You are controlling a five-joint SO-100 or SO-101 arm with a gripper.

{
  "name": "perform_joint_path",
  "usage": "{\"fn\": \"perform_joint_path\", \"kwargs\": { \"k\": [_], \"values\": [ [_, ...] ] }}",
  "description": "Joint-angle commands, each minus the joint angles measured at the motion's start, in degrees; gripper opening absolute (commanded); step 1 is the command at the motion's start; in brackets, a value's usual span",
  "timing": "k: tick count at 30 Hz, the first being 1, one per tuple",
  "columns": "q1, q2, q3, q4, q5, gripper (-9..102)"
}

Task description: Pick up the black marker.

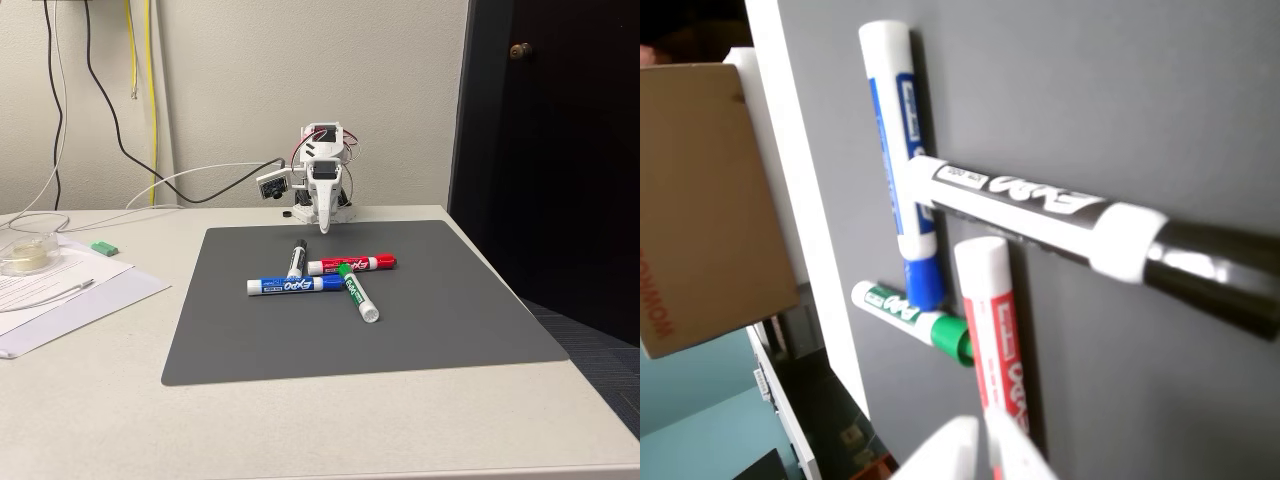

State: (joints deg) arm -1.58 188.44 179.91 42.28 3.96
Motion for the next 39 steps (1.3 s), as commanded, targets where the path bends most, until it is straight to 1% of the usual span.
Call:
{"fn": "perform_joint_path", "kwargs": {
  "k": [1, 33, 39],
  "values": [
    [1.4, 0.4, -0.4, -1.3, -8.3, 0],
    [1.2, 0.4, -0.4, -1.7, -8.3, 0],
    [0.9, 0.4, -0.4, -5.8, -9.0, 0]
  ]
}}
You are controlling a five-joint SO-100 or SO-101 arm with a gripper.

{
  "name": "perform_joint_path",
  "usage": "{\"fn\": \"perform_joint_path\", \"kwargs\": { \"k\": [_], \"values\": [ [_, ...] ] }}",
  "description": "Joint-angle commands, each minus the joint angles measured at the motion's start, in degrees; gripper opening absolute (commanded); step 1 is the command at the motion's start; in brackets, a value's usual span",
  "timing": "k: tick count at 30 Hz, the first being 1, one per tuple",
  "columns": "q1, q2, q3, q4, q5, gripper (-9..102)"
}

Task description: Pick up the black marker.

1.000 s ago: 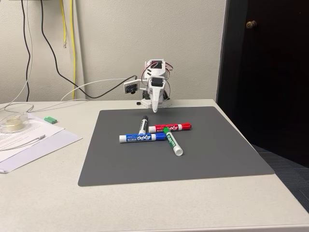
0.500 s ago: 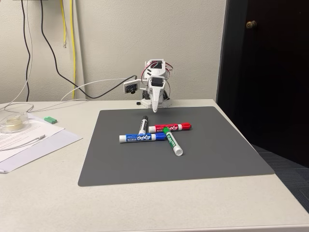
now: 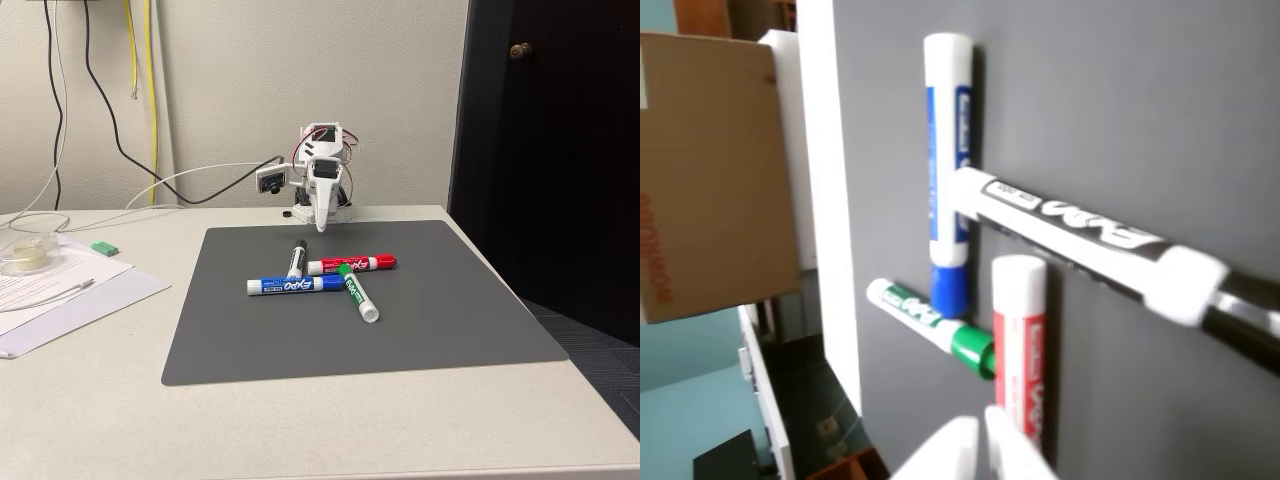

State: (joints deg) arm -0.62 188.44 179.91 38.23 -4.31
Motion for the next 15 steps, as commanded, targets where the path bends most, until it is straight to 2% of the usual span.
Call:
{"fn": "perform_joint_path", "kwargs": {
  "k": [1, 4, 7, 10, 15],
  "values": [
    [-0.2, 0.4, -0.5, -2.4, -1.7, 1],
    [0.0, 0.4, -1.9, -4.1, -5.7, 8],
    [-0.3, -1.9, -4.8, -6.9, -6.7, 7],
    [-0.7, -13.6, -13.6, -8.0, -9.6, 6],
    [-1.1, -33.8, -36.4, 0.3, -10.2, 4]
  ]
}}
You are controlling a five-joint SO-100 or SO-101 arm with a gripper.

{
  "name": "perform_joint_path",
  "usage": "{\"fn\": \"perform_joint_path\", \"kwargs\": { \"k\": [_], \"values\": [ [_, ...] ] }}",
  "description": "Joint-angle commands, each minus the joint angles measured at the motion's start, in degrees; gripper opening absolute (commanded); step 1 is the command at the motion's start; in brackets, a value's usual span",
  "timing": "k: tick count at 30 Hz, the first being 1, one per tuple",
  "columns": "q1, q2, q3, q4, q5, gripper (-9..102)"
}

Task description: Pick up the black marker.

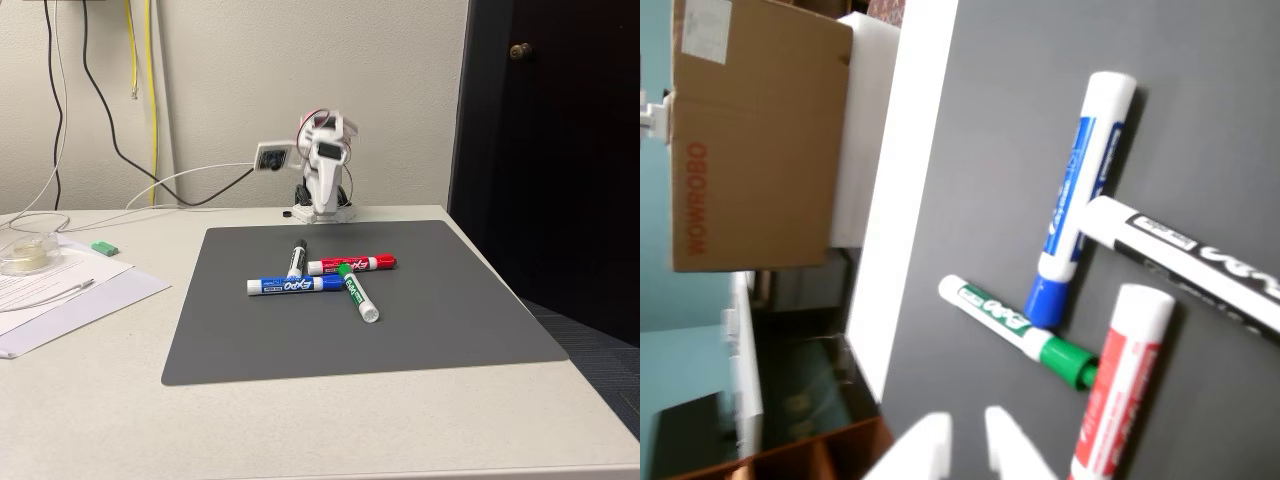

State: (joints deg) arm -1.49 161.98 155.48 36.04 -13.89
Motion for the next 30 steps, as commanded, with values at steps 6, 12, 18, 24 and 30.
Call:
{"fn": "perform_joint_path", "kwargs": {
  "k": [6, 12, 18, 24, 30],
  "values": [
    [-1.2, -24.3, -33.5, 16.8, -15.8, 4],
    [-2.1, -27.4, -34.5, 17.8, -48.2, 3],
    [1.0, -32.9, -34.0, 15.8, -72.4, 2],
    [3.3, -33.4, -28.6, 10.5, -80.3, 4],
    [7.6, -34.5, -27.3, 10.3, -83.1, 7]
  ]
}}
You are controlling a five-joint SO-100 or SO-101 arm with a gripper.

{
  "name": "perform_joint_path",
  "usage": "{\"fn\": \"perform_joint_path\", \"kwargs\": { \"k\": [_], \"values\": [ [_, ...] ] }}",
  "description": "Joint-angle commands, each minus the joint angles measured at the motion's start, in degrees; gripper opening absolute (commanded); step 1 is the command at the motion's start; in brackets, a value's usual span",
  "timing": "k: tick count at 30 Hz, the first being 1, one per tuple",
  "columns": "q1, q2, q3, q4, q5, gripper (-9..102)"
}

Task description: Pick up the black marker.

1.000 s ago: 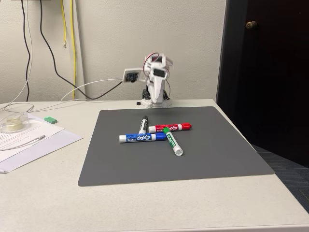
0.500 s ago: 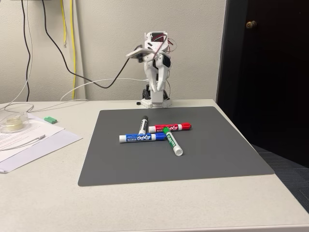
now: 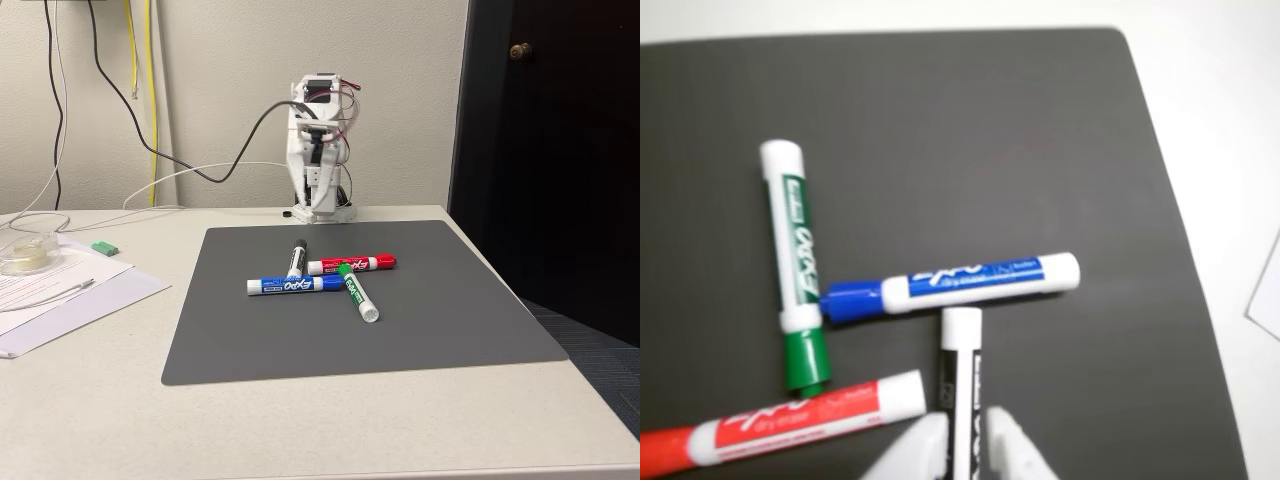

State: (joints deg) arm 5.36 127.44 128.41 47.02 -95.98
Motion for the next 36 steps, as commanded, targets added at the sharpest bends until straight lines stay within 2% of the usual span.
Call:
{"fn": "perform_joint_path", "kwargs": {
  "k": [1, 7, 11, 15, 29, 36],
  "values": [
    [1.3, -0.2, -0.1, -0.9, -1.6, 7],
    [4.7, -4.1, 1.1, -3.8, -6.0, 8],
    [7.5, -6.9, 6.4, -12.7, -10.5, 13],
    [7.7, -9.7, 11.5, -20.7, -10.2, 14],
    [5.4, -10.9, 11.7, -19.5, -4.8, 15],
    [4.8, -12.6, 15.1, -25.9, -4.0, 19]
  ]
}}
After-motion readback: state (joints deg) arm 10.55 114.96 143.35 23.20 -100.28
